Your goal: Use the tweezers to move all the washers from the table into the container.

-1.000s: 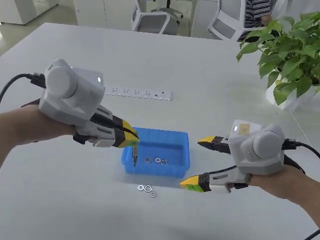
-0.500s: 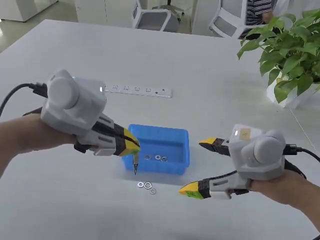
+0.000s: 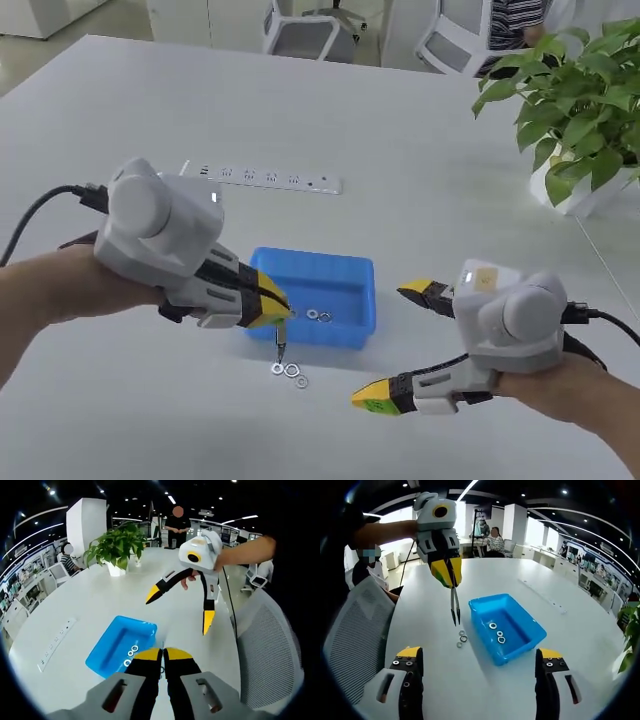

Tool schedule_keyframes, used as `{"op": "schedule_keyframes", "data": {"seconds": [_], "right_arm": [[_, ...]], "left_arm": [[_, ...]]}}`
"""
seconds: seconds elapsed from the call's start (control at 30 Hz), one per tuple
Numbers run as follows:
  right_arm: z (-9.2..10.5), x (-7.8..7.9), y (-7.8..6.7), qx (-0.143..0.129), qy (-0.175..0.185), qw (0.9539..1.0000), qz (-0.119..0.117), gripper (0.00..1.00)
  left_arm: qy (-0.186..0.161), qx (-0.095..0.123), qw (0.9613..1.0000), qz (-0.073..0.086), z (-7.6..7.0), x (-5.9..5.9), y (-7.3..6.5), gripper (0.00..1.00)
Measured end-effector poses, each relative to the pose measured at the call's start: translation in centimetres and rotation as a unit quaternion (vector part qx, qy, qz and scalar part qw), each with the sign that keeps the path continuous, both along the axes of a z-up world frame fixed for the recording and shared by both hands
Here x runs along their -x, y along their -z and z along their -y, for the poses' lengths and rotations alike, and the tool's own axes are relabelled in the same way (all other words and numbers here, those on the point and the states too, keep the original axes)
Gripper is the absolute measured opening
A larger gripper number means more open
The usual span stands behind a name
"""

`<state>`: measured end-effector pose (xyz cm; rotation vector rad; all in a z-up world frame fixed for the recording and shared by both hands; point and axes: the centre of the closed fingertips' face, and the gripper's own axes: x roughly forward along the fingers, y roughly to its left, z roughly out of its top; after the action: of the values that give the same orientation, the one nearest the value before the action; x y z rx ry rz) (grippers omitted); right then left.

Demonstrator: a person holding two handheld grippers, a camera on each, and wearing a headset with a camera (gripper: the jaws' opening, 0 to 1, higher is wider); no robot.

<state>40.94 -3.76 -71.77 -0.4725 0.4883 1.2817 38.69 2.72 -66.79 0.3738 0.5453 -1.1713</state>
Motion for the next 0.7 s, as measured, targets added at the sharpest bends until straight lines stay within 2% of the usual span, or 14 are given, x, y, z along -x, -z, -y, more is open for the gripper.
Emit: {"op": "schedule_keyframes", "data": {"seconds": [0.17,0.7], "right_arm": [[0.1,0.1,0.4,0.002,0.007,1.0,-0.005,1.0],[0.1,0.6,1.1,0.006,0.005,0.9999,-0.011,1.0]], "left_arm": [[0.008,0.004,1.0,-0.002,0.7,0.4,0.3,0.06],[0.026,0.005,0.9996,-0.005,2.2,0.5,1.6,0.06]]}}
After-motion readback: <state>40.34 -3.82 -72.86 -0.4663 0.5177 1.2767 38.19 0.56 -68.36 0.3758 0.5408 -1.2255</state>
